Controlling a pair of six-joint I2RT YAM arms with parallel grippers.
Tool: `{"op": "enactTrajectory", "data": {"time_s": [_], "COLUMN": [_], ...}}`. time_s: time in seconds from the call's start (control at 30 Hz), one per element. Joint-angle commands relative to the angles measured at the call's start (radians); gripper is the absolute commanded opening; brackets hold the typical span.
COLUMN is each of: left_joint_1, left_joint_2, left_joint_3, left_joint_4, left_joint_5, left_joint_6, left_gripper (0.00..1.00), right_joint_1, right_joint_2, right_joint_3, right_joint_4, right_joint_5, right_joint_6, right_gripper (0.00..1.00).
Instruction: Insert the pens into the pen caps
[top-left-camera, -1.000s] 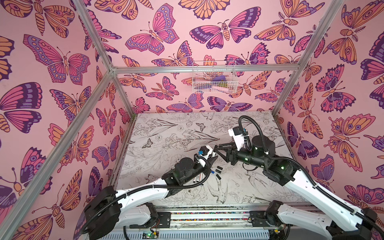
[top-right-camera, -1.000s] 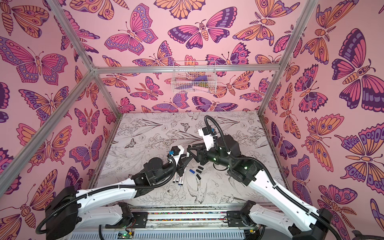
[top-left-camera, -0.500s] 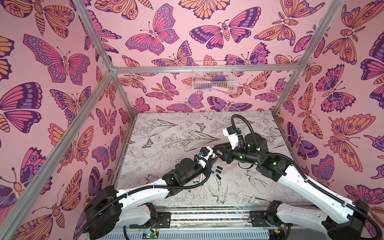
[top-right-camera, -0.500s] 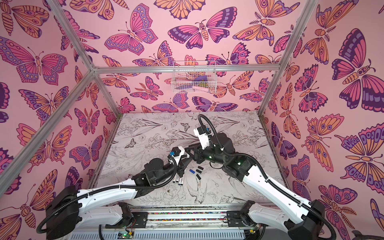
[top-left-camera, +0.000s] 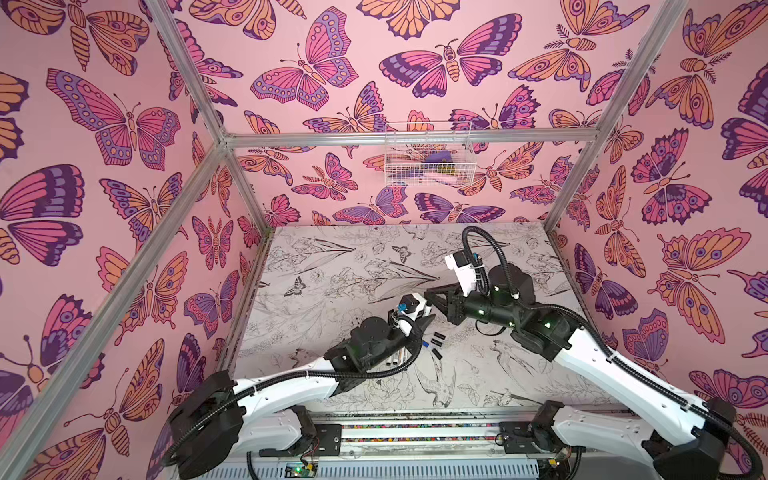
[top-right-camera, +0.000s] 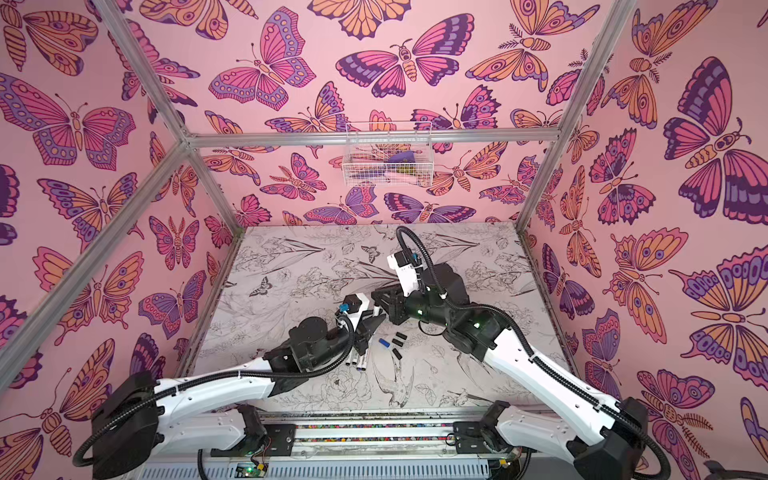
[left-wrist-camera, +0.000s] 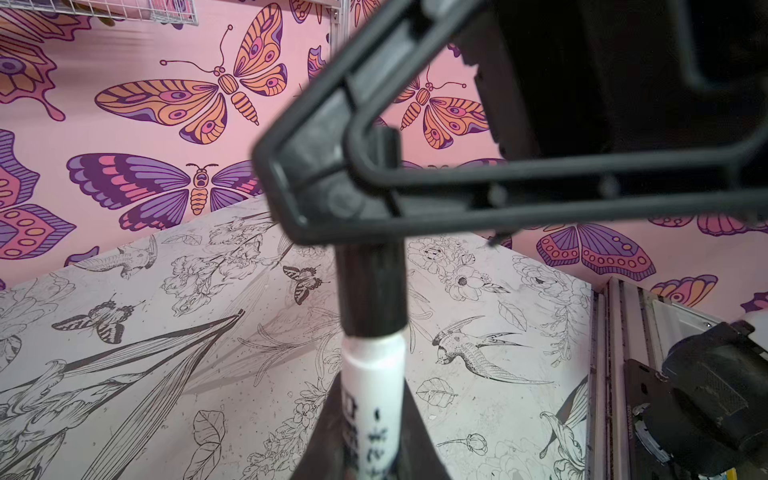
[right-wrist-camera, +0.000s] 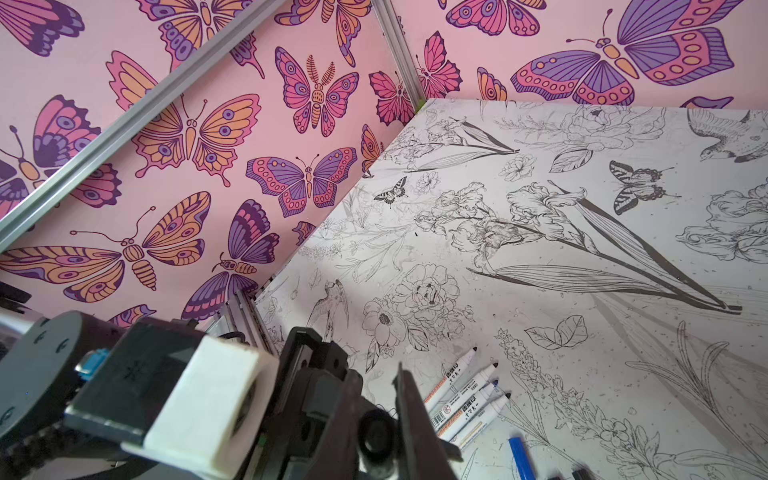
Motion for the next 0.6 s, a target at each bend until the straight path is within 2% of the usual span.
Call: {"op": "enactTrajectory", "data": {"time_s": [0.0, 0.37, 0.57], "left_joint_1": [-0.007, -0.007, -0.008], "left_joint_2": [-0.007, -0.008, -0.004], "left_joint_3": [-0.003, 0.011, 0.019], "left_joint_4": [0.032, 0.01, 0.009], "left_joint_5": [-0.024, -0.072, -0.092], "left_joint_6": [0.028, 0.087, 0.097], "left_gripper": [0.0, 0.0, 0.0], "right_joint_1": [0.005, 0.007, 0.007], "right_joint_2": [-0.005, 0.004, 0.013], "right_joint_3": [0.013, 0.054, 0.06], "right_joint_4": [-0.03, -0.239, -0.266], "right_joint_5": [-0.013, -0.038, -0.05], "right_joint_6": [0.01, -0.059, -0.068], "right_gripper": [0.1, 0.08, 0.08]}}
